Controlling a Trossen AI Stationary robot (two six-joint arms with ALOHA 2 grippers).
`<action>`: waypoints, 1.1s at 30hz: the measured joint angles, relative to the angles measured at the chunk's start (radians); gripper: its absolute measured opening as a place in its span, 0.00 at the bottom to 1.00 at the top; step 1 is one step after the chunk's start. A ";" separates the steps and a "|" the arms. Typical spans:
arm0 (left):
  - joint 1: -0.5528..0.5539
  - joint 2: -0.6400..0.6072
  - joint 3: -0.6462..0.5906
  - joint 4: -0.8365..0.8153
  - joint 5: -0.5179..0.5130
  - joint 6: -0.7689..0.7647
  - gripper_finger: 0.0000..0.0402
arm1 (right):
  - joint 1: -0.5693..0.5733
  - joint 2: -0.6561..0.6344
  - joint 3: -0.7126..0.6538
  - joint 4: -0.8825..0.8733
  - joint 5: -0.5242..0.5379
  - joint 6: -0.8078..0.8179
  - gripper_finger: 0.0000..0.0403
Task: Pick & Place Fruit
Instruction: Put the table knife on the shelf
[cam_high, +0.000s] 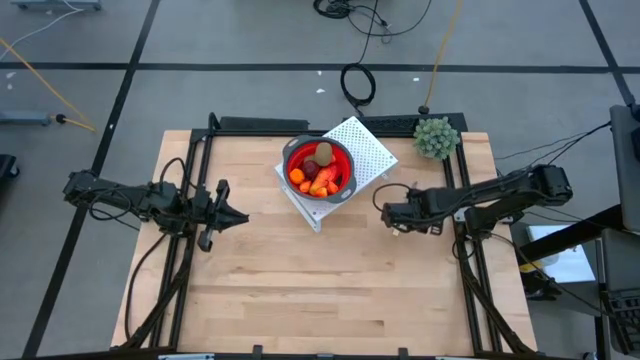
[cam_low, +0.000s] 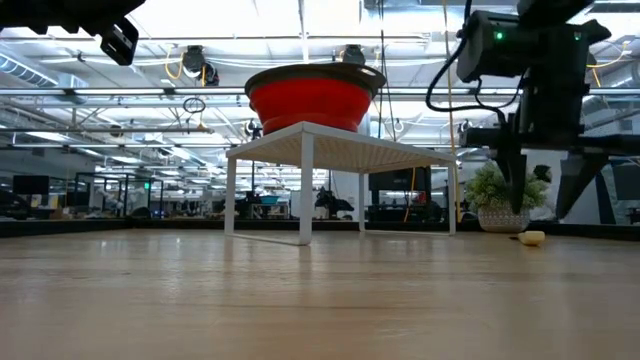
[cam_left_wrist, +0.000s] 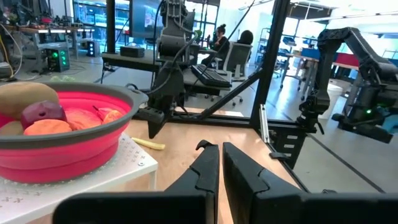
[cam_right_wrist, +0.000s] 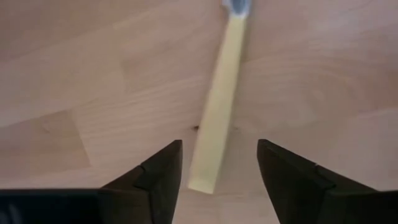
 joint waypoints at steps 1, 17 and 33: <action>0.000 0.000 0.000 0.000 0.000 0.000 0.05 | 0.000 0.000 -0.011 0.022 0.001 0.008 0.50; 0.000 0.000 0.000 0.002 0.000 -0.008 0.05 | -0.046 0.000 -0.139 0.289 -0.002 -0.023 0.43; 0.000 0.000 0.000 0.012 -0.001 -0.026 0.05 | -0.064 0.041 -0.137 0.237 -0.045 -0.073 0.29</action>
